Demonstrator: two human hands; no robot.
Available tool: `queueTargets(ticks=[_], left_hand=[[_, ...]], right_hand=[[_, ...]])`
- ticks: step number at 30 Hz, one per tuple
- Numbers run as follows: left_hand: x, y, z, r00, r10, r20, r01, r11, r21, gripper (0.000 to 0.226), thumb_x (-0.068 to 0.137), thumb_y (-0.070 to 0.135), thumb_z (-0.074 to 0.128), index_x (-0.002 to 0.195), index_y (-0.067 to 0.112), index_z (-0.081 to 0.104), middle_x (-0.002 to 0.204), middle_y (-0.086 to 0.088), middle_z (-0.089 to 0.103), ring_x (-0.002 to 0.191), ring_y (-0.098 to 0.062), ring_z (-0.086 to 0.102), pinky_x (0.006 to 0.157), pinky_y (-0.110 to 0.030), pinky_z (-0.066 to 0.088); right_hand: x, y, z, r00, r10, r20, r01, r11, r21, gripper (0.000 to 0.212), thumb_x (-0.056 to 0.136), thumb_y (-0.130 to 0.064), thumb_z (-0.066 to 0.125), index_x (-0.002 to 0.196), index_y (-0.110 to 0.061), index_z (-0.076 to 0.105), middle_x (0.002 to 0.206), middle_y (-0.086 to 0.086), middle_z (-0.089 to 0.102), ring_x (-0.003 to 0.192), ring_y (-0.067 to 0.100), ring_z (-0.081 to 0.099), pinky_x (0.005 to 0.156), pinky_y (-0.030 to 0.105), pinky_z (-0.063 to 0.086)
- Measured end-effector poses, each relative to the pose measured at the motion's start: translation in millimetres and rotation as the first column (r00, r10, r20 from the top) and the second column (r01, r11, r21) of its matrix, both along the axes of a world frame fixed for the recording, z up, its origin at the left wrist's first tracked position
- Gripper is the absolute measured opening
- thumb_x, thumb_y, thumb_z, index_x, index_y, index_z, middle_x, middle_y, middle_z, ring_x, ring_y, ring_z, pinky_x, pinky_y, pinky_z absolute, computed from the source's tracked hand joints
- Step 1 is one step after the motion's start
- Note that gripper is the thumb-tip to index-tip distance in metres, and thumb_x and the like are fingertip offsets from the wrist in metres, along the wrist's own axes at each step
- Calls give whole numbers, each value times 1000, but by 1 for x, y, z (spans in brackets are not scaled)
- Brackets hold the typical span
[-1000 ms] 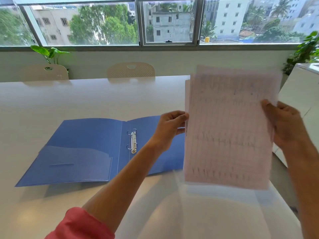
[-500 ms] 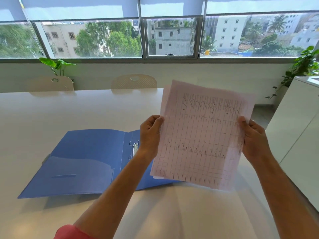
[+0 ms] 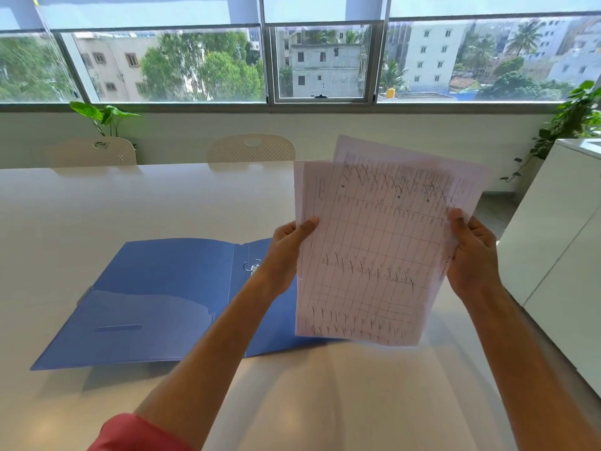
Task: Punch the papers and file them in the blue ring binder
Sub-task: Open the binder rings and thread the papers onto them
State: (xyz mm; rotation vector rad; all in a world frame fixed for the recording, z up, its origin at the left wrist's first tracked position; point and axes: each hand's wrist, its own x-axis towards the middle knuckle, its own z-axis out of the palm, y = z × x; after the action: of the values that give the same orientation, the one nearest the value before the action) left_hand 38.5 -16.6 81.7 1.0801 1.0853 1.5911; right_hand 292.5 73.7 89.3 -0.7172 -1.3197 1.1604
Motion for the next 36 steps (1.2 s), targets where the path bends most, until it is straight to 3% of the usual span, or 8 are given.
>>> queueTargets(ticks=[5,9,12,19,22,25,31,36], left_hand=[[-3,-2,-1,994,-113,-5,113,994,-11,24,80,20,65,102,12,67,98,-1,74,96,-24,70,78,-36,58],[7,-6,-13,984,-130,-123,126,991,-40,20,82,15,68,102,18,68,98,2,74,99,-24,69,83,-35,58],[15,-7,-13,985,-77,-156,77,997,-2,19,89,9,61,97,23,70,97,4,74,98,-19,69,84,-31,57],[18,-2,8,985,35,-171,-2,982,191,21,85,10,66,88,27,77,96,10,73,98,-15,67,83,-28,56],[14,1,-7,986,35,-166,-20,996,92,17,87,6,64,94,20,72,101,1,72,100,-19,66,87,-34,55],[16,0,-28,981,40,-189,-40,999,5,15,89,9,62,97,20,70,100,-1,71,99,-20,64,81,-29,55],[17,-6,-31,988,77,-133,-64,993,98,28,91,12,61,88,36,76,93,12,74,93,-9,68,73,-16,53],[21,-7,-53,980,143,-135,-149,988,-32,15,92,17,61,89,27,72,92,5,74,88,-12,68,67,-17,54]], right_hand=[[0,-1,-9,992,125,-17,-123,988,91,33,81,-49,67,107,-29,69,104,-2,73,97,25,70,73,42,61],[-2,-6,-29,984,175,29,-176,983,50,34,82,-22,69,115,-26,62,110,3,72,98,30,70,75,44,60],[-3,-10,-32,987,159,26,-159,987,3,37,74,-15,71,109,-23,64,108,1,72,100,31,69,79,46,60],[1,-16,1,993,111,-40,-104,983,148,23,72,-11,70,85,-30,73,96,-10,74,93,18,70,77,37,60],[-5,-15,-8,993,104,55,-109,991,81,18,71,-11,71,84,-23,70,90,-9,74,89,18,71,77,43,58],[-14,-15,-21,985,93,148,-90,996,-23,15,77,-2,71,85,-14,67,89,-2,72,92,31,68,80,50,56],[-10,-18,-14,985,74,155,-89,992,93,29,85,-6,68,76,-34,74,86,-13,75,82,17,73,67,30,60],[-19,-19,-41,964,51,261,-43,998,-36,19,81,-9,73,86,-27,68,86,-15,72,86,16,67,76,42,59]])
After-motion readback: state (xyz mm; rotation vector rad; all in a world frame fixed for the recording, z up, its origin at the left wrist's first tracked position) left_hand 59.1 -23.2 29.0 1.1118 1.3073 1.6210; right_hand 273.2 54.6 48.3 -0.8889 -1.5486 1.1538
